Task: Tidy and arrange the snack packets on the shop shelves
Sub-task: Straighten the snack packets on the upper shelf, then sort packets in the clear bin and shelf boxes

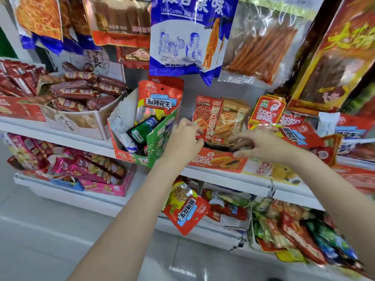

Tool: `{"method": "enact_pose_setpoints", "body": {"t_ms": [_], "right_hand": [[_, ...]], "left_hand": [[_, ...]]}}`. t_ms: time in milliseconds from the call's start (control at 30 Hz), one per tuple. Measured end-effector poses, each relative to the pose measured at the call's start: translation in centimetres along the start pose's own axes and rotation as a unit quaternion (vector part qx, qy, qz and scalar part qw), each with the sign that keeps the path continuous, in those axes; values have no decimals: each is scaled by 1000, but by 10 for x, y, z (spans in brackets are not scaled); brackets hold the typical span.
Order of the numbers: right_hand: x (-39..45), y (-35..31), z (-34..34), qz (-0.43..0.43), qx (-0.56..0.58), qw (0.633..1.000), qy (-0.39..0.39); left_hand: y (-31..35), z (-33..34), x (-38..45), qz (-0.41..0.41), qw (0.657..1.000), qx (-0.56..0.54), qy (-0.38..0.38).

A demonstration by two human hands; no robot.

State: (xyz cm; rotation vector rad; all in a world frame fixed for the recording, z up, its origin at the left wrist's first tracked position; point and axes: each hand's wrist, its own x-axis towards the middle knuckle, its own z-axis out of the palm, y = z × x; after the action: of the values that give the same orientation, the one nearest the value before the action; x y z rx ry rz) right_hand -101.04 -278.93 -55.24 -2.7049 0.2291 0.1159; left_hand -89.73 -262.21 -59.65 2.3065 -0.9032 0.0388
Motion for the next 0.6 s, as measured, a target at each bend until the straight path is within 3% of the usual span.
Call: {"method": "enact_pose_setpoints", "body": {"t_ms": [100,300,333,433,467,600], "right_hand": [[-1,6,9,-42,-72,991,101],[14,5,13,4,-55,952,302],[16,3,12,-8,-69,956,286],[25,1,13,-46,-143,981,123],[29,3,13,-42,-163,980,102],[48,1,4,-5,-68,973,219]], "left_hand": [[2,0,-2,-7,1000,1,-5],[-7,-11,-4,-25,995,-81,-46],[-7,-11,-3,-30,995,-86,-49],[-5,-12,-1,-29,995,-83,-55],[-5,-12,0,-26,995,-82,-56],[-6,-13,0,-16,995,-84,-60]]}}
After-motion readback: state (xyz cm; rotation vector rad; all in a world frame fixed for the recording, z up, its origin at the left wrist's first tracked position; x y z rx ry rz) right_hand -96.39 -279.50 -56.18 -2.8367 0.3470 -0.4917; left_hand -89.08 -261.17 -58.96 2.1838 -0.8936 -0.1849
